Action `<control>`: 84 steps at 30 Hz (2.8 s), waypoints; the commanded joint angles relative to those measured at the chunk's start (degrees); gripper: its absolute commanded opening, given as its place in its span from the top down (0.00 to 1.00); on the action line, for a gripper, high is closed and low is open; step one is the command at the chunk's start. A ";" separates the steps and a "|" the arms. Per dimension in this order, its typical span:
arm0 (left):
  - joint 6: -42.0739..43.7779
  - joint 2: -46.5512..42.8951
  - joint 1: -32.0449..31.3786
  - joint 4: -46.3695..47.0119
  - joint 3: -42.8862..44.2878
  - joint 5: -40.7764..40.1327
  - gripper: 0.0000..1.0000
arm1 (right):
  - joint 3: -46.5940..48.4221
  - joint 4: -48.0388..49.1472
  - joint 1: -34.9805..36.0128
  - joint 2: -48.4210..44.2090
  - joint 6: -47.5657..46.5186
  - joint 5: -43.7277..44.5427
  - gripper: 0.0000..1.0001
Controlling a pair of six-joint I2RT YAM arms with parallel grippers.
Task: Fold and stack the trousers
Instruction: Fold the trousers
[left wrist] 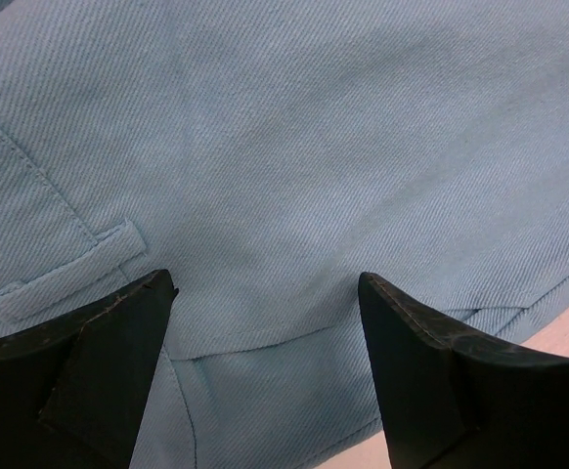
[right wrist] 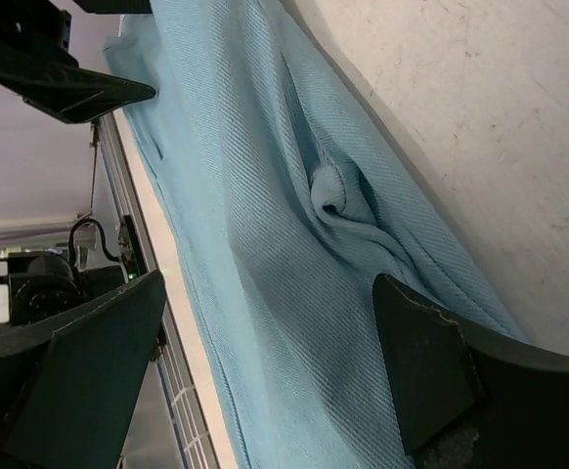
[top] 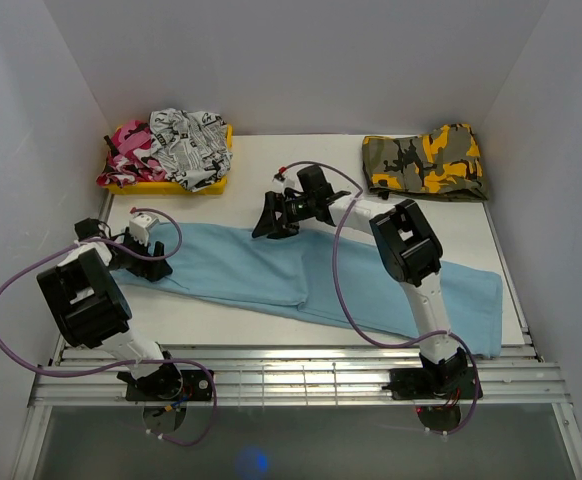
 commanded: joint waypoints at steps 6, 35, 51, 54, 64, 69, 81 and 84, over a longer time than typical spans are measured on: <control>0.30 -0.90 -0.14 0.44 -0.69 -0.84 0.13 | 2.19 -6.59 0.37 1.43 1.92 -4.94 0.12; -18.42 8.85 0.74 7.38 4.06 -21.58 0.23 | -25.22 -56.86 -60.54 -42.53 -65.14 34.18 0.46; -23.87 6.31 4.08 1.58 4.94 -19.56 0.24 | -6.12 -46.05 -46.66 -15.10 -53.90 31.45 0.62; -24.31 5.43 4.08 0.62 4.93 -18.50 0.24 | -0.73 -47.36 -46.47 -15.26 -53.28 31.01 0.60; -24.05 2.62 4.08 0.88 3.62 -17.27 0.25 | -8.52 -55.80 -57.10 -30.12 -60.22 21.27 0.50; -23.52 1.92 4.08 1.23 2.83 -15.34 0.25 | -12.22 -58.70 -62.37 -28.28 -63.29 17.83 0.51; -22.81 2.00 4.08 3.42 -1.66 -12.52 0.25 | -15.39 -53.26 -63.53 -21.07 -61.63 19.23 0.56; -23.78 3.58 4.08 3.78 -1.31 -11.38 0.25 | -16.79 -50.81 -63.53 -21.68 -60.84 21.60 0.56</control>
